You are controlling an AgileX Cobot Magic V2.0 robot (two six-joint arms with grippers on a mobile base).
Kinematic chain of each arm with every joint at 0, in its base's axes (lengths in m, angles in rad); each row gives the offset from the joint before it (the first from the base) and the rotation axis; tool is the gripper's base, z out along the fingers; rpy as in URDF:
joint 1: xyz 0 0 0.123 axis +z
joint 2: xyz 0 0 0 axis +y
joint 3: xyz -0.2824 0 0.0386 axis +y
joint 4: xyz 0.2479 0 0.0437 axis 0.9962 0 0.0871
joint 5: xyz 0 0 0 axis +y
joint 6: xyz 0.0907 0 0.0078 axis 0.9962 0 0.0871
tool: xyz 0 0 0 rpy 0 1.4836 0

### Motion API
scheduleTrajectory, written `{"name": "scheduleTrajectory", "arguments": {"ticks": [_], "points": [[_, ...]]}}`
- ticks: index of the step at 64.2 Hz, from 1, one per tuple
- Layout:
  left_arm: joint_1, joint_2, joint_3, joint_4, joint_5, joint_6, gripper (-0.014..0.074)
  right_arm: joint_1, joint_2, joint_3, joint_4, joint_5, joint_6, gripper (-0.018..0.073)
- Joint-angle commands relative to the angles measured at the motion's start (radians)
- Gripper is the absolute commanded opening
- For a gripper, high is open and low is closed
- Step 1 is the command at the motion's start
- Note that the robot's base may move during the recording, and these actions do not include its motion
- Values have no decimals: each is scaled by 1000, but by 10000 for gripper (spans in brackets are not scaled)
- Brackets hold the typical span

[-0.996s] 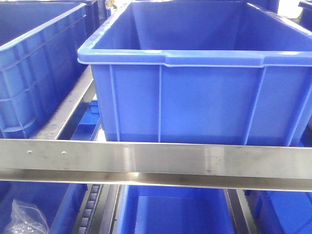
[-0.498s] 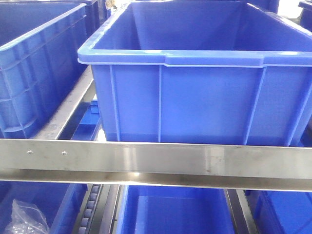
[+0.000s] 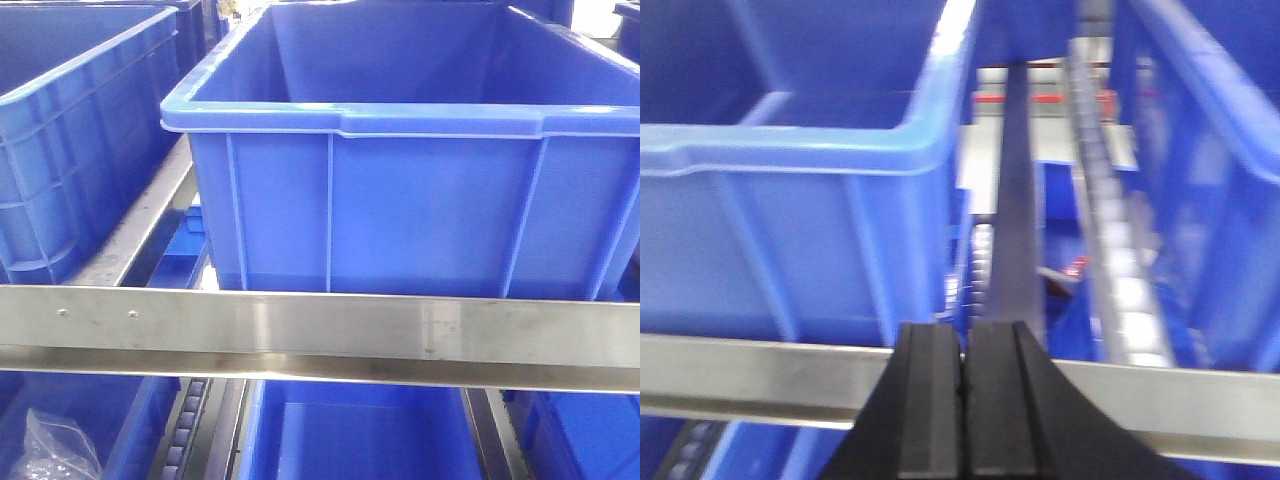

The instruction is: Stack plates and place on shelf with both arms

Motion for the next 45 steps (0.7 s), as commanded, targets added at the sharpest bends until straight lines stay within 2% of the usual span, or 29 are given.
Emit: {"name": "scheduleTrajectory", "arguments": {"ticks": [1,45], "points": [[-1,9,-38,-3,-79,-3,83,10,-19,1,-16,-79,4,57],[-1,9,-38,-3,-79,-3,83,4,-18,1,-15,-84,4,57]]}}
